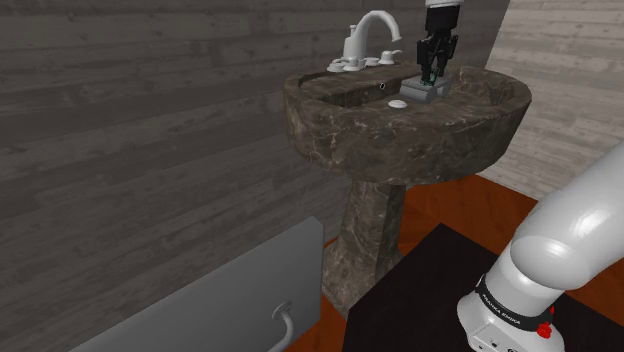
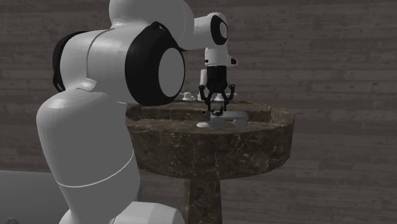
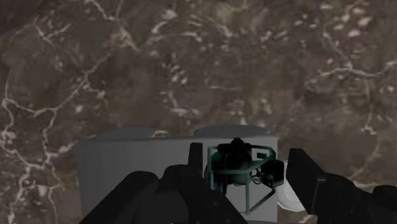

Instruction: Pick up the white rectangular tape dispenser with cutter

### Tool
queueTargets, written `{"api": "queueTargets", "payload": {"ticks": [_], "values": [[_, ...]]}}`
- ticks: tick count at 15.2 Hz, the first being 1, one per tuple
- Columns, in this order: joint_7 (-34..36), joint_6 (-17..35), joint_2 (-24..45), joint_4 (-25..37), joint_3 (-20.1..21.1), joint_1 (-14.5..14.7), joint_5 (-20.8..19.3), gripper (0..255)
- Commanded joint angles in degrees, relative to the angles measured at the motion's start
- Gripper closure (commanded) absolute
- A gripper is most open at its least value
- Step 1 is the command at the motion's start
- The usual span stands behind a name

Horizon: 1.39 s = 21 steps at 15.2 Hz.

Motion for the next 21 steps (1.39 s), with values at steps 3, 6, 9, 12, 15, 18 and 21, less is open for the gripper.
{"api": "queueTargets", "payload": {"ticks": [3,6,9,12,15,18,21], "values": [[0.0,0.0,0.1,-0.1,-0.1,0.0,0.0,255],[0.1,-0.1,0.2,0.1,0.0,0.0,0.0,255],[-0.3,-2.5,1.1,3.4,0.0,0.1,0.2,255],[-0.7,-5.0,2.3,7.0,-0.1,0.1,0.5,255],[-1.2,-7.6,3.6,10.9,-0.3,0.1,0.8,255],[-1.8,-10.2,5.1,15.0,-0.5,0.0,1.1,255],[-2.5,-13.0,6.8,19.5,-0.8,-0.1,1.5,255]]}}
